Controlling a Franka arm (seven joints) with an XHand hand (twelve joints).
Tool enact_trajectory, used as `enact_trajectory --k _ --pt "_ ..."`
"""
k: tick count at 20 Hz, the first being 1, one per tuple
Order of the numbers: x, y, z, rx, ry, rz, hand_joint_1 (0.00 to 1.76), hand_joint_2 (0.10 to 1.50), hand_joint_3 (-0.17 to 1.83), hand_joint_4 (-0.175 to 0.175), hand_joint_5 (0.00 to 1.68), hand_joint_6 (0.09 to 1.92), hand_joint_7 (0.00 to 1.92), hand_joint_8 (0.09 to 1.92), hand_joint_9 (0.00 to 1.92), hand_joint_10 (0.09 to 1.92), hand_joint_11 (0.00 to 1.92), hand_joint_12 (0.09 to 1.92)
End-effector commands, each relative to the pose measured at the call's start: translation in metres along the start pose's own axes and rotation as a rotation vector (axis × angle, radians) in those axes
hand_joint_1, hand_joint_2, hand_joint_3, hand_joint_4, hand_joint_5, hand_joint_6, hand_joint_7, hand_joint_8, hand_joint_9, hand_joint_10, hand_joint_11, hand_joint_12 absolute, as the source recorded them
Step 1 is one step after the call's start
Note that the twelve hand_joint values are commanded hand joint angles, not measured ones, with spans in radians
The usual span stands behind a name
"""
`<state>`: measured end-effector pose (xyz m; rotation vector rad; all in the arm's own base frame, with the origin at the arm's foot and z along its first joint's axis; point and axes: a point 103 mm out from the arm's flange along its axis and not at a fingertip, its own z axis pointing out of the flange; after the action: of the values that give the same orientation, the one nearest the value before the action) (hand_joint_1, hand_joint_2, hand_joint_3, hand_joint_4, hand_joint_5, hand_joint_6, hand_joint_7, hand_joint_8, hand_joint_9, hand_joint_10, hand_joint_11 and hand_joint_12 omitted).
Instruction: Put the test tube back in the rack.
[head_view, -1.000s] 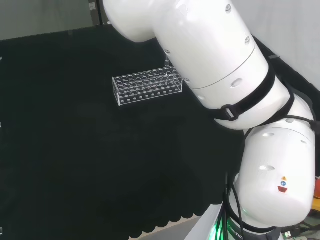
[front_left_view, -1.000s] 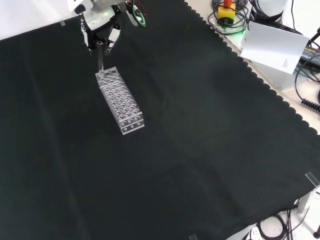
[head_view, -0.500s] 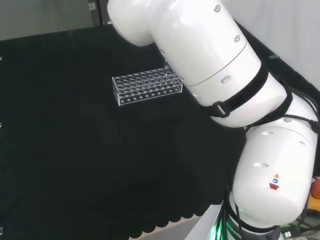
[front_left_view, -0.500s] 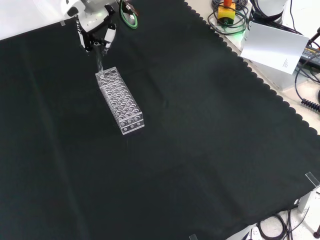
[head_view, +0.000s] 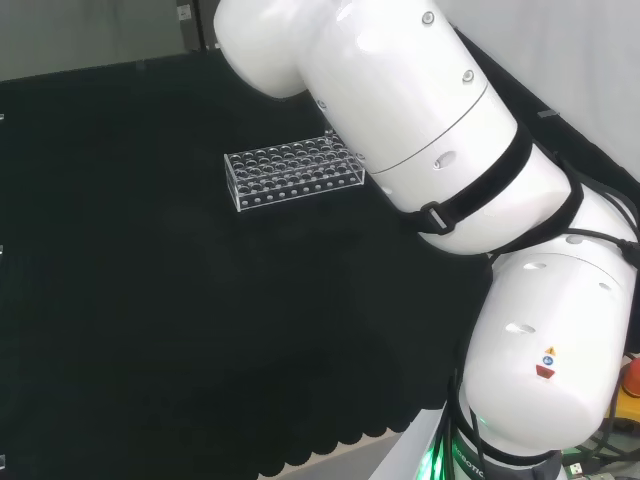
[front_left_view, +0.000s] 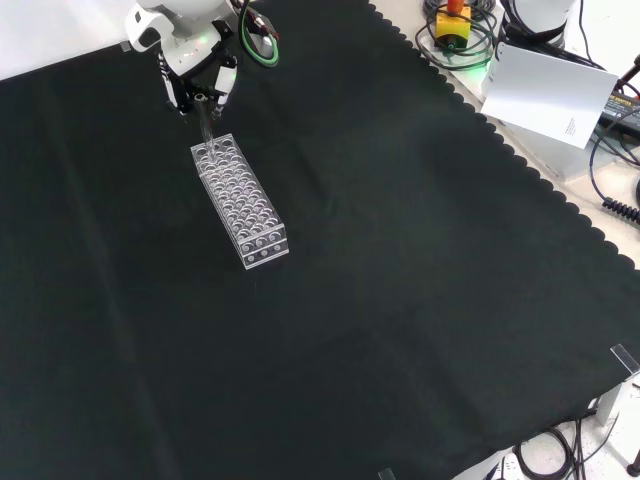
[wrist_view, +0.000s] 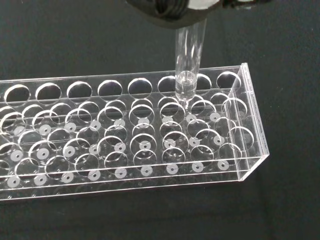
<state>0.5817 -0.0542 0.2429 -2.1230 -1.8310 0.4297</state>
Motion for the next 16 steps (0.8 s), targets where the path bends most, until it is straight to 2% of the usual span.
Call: enact_trajectory --k 1,10,16 --pt "0.001 0.001 0.003 0.009 -0.008 -0.002 1.41 1.01 0.0 -0.175 1.15 0.56 1.72 0.52 1.18 0.82 0.97 1.14" --pt "-0.007 0.002 -0.005 -0.004 -0.03 0.006 1.41 1.01 0.0 -0.175 1.15 0.56 1.72 0.51 1.18 0.82 0.97 1.15" --pt "-0.01 0.002 -0.006 0.001 -0.013 0.0 1.41 1.01 0.0 -0.175 1.15 0.56 1.72 0.51 1.18 0.82 0.97 1.15"
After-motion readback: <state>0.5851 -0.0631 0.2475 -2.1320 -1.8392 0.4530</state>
